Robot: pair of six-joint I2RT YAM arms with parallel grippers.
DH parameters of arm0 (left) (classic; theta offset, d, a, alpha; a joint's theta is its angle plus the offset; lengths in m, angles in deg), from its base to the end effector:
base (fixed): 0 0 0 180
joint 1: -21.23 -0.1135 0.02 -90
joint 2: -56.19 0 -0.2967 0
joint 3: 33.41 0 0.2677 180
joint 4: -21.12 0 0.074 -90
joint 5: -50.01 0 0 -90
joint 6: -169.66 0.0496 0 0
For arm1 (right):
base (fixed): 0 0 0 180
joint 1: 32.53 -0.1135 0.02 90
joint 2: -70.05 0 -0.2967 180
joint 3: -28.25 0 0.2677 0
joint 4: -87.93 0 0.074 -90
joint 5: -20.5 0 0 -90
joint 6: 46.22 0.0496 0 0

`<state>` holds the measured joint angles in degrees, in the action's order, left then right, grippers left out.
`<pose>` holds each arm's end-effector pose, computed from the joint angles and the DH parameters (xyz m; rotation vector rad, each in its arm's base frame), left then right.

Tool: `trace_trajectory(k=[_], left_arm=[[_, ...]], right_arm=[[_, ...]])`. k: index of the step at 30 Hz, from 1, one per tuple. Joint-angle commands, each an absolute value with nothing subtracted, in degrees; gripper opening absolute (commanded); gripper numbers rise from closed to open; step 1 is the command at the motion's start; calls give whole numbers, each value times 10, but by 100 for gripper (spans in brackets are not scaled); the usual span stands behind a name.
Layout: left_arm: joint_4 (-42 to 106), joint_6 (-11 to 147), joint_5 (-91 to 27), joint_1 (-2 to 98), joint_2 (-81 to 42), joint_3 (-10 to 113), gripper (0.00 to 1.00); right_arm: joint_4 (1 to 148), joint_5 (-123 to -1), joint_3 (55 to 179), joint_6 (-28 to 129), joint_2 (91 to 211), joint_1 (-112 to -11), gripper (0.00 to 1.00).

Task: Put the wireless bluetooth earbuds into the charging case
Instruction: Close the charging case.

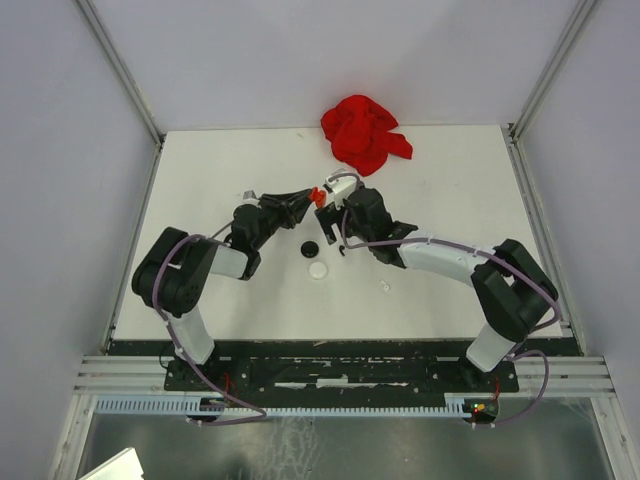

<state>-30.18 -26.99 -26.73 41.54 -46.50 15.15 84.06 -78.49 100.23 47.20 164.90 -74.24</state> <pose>0.3376 -0.1371 0.1800 -1.1940 1.5927 -1.7877 0.3049 0.2614 0.2498 -0.5772 1.9647 0.3349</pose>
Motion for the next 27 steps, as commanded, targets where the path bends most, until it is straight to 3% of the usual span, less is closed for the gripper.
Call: trace_trajectory(k=[1,10,27], left_arm=[[-250,-323,-335,434,-424,172,3],[-204,-326,-335,439,-398,153,3],[-249,-337,-285,437,-435,131,3]], right_arm=[[995,-782,981,447,1668,-749,95],[1052,-800,1004,434,1723,-751,97],[1081,-873,1027,396,1759,-750,98]])
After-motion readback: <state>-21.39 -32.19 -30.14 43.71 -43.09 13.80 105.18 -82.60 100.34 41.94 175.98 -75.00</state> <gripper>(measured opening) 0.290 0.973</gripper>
